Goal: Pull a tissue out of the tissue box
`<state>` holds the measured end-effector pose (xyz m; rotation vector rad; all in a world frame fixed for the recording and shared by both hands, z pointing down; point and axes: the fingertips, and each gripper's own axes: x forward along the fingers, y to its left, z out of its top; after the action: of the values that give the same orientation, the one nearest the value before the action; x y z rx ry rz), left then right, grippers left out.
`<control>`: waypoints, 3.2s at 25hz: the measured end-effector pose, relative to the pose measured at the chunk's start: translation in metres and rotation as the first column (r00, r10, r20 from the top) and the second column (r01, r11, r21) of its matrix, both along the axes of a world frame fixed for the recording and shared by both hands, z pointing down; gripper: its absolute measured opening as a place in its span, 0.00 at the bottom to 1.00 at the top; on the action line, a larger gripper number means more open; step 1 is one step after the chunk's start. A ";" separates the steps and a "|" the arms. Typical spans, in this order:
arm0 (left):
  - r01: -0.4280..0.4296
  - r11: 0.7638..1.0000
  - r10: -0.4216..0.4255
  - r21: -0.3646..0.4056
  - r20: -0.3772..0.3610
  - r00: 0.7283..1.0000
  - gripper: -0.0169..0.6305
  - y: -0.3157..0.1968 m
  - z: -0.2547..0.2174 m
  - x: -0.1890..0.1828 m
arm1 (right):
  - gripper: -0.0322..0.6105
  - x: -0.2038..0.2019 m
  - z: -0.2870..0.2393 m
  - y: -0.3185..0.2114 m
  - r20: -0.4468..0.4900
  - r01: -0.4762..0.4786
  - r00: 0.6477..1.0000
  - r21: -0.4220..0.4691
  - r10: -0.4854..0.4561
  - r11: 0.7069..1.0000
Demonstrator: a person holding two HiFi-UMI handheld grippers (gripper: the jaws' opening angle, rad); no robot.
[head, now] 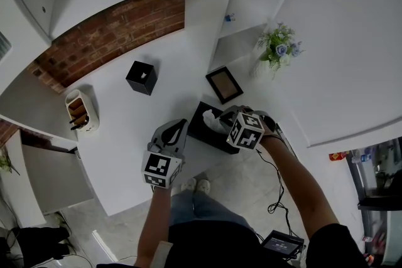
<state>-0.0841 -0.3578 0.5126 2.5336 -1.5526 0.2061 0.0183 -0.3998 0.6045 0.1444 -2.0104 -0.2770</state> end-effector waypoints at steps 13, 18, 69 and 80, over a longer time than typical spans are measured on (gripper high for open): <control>-0.016 1.000 0.016 -0.002 -0.003 1.000 0.04 -0.002 -0.001 0.004 | 0.05 0.016 -0.034 -0.027 0.092 -0.141 0.987 0.064 0.135 0.988; -0.021 1.000 0.021 -0.003 -0.001 1.000 0.04 -0.002 -0.001 0.005 | 0.05 0.019 -0.051 -0.035 0.139 -0.182 0.975 0.073 0.171 0.981; -0.067 0.985 0.069 0.158 -0.006 0.998 0.04 -0.043 -0.076 0.031 | 0.05 0.161 -0.181 0.010 0.886 -0.728 -0.150 -0.399 0.439 0.557; -0.084 0.986 0.087 0.146 -0.011 0.996 0.04 -0.038 -0.070 0.036 | 0.05 0.157 -0.177 0.014 0.884 -0.745 -0.109 -0.376 0.455 0.551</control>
<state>-0.0482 -0.3960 0.4428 2.7083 -1.5056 0.0845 0.1757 -0.3856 0.4273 1.8759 -2.7550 0.3241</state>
